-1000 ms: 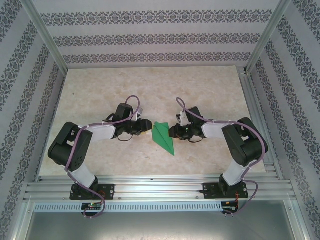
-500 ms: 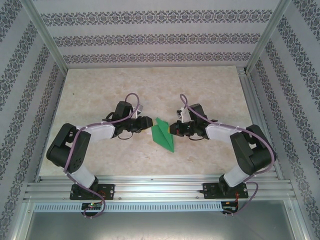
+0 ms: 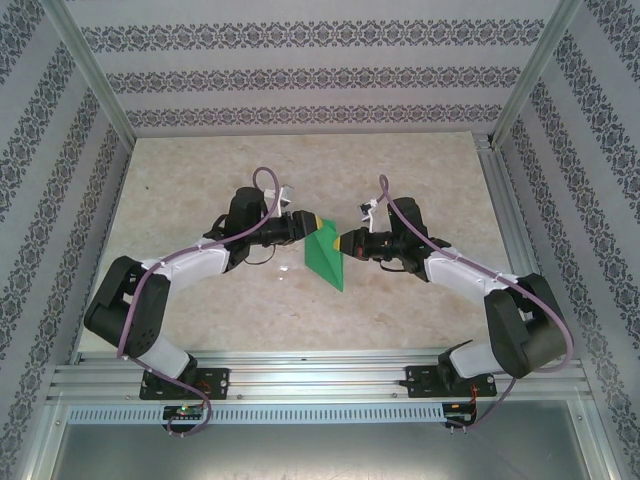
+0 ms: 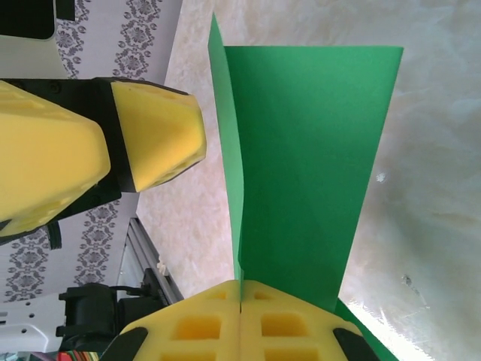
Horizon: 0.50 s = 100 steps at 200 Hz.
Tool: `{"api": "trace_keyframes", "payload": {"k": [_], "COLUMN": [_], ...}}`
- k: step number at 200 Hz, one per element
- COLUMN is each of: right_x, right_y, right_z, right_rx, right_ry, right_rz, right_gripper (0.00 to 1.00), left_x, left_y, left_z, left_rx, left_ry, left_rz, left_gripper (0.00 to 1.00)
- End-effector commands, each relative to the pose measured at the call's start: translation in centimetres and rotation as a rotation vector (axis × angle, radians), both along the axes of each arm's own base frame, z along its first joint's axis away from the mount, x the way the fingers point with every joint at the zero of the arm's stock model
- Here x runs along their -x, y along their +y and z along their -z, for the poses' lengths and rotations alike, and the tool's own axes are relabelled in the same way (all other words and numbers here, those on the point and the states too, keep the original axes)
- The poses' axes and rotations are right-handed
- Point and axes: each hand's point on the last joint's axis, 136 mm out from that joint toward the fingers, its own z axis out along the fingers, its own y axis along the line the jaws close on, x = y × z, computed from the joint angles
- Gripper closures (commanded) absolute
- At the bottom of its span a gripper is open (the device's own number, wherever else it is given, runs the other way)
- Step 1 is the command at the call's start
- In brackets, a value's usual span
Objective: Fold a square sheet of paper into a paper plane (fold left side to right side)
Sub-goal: Turn over the paper at the center of the table.
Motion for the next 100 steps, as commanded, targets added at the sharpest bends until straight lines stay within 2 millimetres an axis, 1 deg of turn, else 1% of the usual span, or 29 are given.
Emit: {"api": "trace_keyframes", "payload": {"k": [1,26,46,56,80,100], "right_x": [-0.5,-0.8,-1.0,-1.0,-0.8,-0.7], "right_y": [0.1,-0.4,-0.9,-0.9,-0.5,-0.3], "right_z": [-2.5,-2.6,-2.6,-2.8,-3.6,-3.7], "right_rx": [-0.056,-0.052,-0.052,-0.068,-0.114,-0.144], "right_ry": [-0.053,-0.056,-0.052,-0.052,-0.046,-0.037], "right_rz": [0.001,0.021,0.039,0.033,0.017,0.012], "right_gripper": [1.00,1.00,1.00,1.00,1.00,1.00], "left_x": [-0.4,-0.3,-0.2,-0.2,0.0,0.0], "left_y": [-1.0,-0.8,-0.6,-0.6,-1.3,-1.8], "left_z": [-0.9,0.0,0.0,0.1,-0.1,-0.3], "left_rx": [0.029,0.007,0.001,0.000,0.024,0.033], "left_ry": [-0.023,-0.008,-0.010,-0.008,-0.007,-0.014], "left_rz": [0.019,0.011,0.006,0.006,0.029,0.042], "left_gripper": [0.51,0.50,0.48,0.48,0.48,0.50]}}
